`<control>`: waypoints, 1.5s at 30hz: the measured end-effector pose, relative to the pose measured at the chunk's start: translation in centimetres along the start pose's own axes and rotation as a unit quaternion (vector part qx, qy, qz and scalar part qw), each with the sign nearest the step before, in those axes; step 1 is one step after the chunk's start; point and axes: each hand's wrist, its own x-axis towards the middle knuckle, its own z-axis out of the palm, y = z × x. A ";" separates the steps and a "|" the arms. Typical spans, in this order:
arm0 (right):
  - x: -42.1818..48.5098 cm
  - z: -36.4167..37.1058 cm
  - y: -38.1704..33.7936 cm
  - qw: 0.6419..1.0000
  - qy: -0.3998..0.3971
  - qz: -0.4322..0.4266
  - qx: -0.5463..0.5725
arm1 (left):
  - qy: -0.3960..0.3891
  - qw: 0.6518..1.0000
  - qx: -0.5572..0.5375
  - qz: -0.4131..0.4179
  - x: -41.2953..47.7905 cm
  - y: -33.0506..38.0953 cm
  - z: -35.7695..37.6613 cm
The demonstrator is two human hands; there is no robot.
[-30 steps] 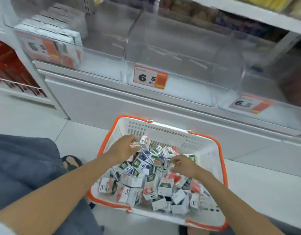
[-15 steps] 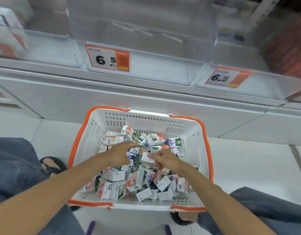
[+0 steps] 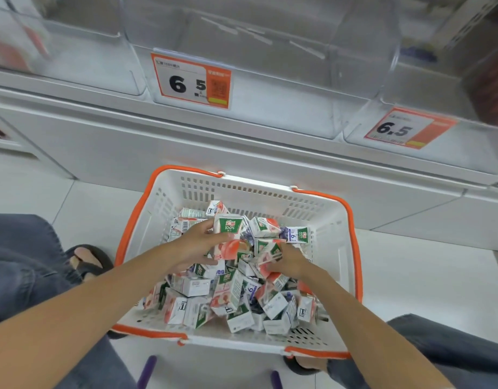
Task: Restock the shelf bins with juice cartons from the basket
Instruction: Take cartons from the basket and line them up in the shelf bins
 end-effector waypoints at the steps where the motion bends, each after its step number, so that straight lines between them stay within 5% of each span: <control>1: 0.5 0.1 -0.1 0.999 0.014 -0.003 -0.030 | 0.000 1.000 -0.010 -0.001 0.1 -0.1 -0.2; 8: -0.1 0.0 -1.6 0.994 -0.014 -0.072 0.076 | 0.035 0.999 -0.004 0.002 0.6 -0.4 -0.6; 12: -2.6 -3.9 -5.3 0.981 0.049 -0.138 0.131 | 0.055 0.998 -0.015 0.005 0.3 0.4 -1.7; 19: -7.7 -9.6 -16.2 0.942 0.037 -0.253 0.218 | -0.095 0.993 -0.018 0.062 -3.1 5.2 -3.3; 25: -10.4 -11.8 -25.2 0.944 0.040 -0.290 0.151 | -0.034 0.981 -0.036 0.185 -7.9 8.9 -7.0; 28: -11.9 -12.5 -29.9 0.940 -0.028 -0.311 0.137 | -0.048 0.972 -0.024 0.229 -11.2 11.5 -9.8; 32: -14.6 -13.9 -37.2 0.920 0.036 -0.380 0.094 | 0.003 0.954 -0.014 0.300 -15.4 15.5 -14.0; 38: -13.6 -16.4 -46.5 0.858 0.167 -0.453 0.175 | 0.226 0.890 0.121 0.377 -19.5 21.7 -21.9; 42: -9.1 -17.3 -50.6 0.841 0.284 -0.440 0.135 | 0.414 0.778 0.272 0.385 -17.8 22.6 -27.4; 45: -4.9 -18.0 -52.6 0.841 0.340 -0.401 0.130 | 0.469 0.693 0.425 0.345 -14.9 22.6 -29.9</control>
